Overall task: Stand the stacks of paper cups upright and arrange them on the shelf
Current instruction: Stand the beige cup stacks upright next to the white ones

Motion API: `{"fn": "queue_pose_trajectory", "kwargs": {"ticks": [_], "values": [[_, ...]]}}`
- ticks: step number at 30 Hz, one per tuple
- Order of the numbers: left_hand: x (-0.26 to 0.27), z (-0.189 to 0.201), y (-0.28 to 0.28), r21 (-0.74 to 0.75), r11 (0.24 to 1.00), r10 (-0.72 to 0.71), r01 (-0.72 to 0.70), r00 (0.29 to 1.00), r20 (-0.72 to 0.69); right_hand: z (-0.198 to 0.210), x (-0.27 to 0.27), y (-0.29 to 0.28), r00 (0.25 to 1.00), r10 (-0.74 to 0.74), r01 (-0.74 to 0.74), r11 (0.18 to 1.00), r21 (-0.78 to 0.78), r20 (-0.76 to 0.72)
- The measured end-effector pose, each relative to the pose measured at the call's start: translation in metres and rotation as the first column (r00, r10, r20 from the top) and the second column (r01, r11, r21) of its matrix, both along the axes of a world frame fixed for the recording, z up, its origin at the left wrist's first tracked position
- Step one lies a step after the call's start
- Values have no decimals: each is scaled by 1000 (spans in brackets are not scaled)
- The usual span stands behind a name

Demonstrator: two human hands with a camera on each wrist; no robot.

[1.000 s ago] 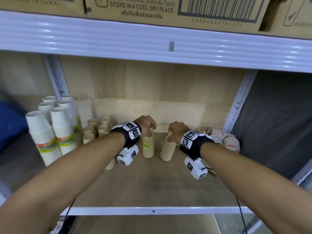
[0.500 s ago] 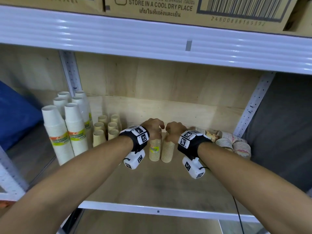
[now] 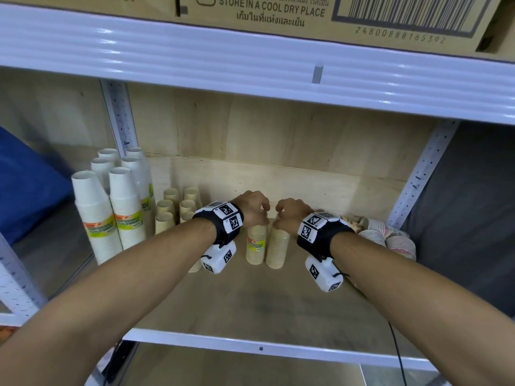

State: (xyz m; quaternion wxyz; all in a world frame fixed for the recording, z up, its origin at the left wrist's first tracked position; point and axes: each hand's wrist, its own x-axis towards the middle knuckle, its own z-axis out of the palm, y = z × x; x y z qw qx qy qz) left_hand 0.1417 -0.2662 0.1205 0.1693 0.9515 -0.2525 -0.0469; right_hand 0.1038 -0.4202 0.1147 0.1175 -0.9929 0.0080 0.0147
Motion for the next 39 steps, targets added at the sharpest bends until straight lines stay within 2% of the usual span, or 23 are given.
{"fn": "queue_pose_trajectory", "kwargs": {"ticks": [5, 12, 20, 26, 33, 39], "values": [[0, 0, 1, 13, 1000, -8, 8, 1000, 4, 4, -3, 1, 993, -114, 114, 993, -4, 4], [1, 1, 1, 4, 1000, 0, 0, 1000, 11, 3, 1, 7, 1000, -29, 29, 1000, 2, -9], [2, 3, -3, 29, 1000, -3, 2, 1000, 16, 4, 0, 12, 992, -121, 122, 992, -17, 42], [3, 2, -4, 29, 1000, 0, -1, 1000, 16, 7, -2, 11, 998, -53, 53, 998, -19, 29], [2, 3, -4, 28, 1000, -4, 4, 1000, 15, 7, -2, 11, 994, -99, 101, 994, -30, 52], [2, 2, -3, 8, 1000, -2, 2, 1000, 19, 6, 1, 13, 1000, 7, -6, 999, -37, 28]]}}
